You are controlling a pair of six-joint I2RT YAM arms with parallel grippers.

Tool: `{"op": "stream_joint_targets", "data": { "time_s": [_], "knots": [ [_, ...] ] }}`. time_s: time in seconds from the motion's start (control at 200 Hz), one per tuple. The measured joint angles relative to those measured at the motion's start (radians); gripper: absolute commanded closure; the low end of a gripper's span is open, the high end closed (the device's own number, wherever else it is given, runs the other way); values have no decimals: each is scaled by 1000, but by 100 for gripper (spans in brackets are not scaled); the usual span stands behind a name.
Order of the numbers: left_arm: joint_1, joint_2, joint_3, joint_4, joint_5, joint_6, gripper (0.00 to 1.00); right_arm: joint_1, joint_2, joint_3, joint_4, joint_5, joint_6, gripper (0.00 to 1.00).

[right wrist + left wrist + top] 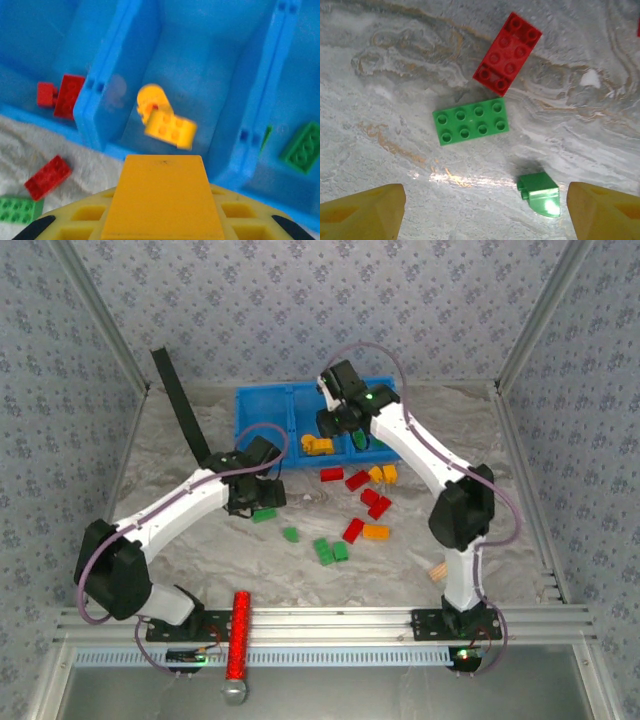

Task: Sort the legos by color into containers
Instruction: Place the lego in the container.

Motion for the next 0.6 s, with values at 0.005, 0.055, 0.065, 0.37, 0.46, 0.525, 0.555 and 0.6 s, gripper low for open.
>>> {"op": "stream_joint_targets", "data": {
  "time_s": [0.005,0.055,0.065,0.37,0.46,0.525,0.555,0.6],
  "knots": [
    [0,0,-1,0,0,0,16,0,8,9,1,0,-3,72],
    [0,-1,-19,5,-1,-5,16,0,63,71,4,5,-21,70],
    [0,-1,-23,6,-2,-7,15,0,74,85,5,6,-24,70],
    [6,-1,-77,56,-34,-34,14,1,318,266,27,2,-49,69],
    [12,0,-94,77,-33,-36,14,1,361,283,29,-4,-49,66],
    [17,5,-103,90,-32,-36,14,1,384,291,32,-4,-48,63],
    [21,10,-108,100,-29,-36,14,1,391,292,32,-4,-45,61],
    [26,19,-113,112,-25,-36,14,1,399,292,31,-4,-44,59]
  ]
}}
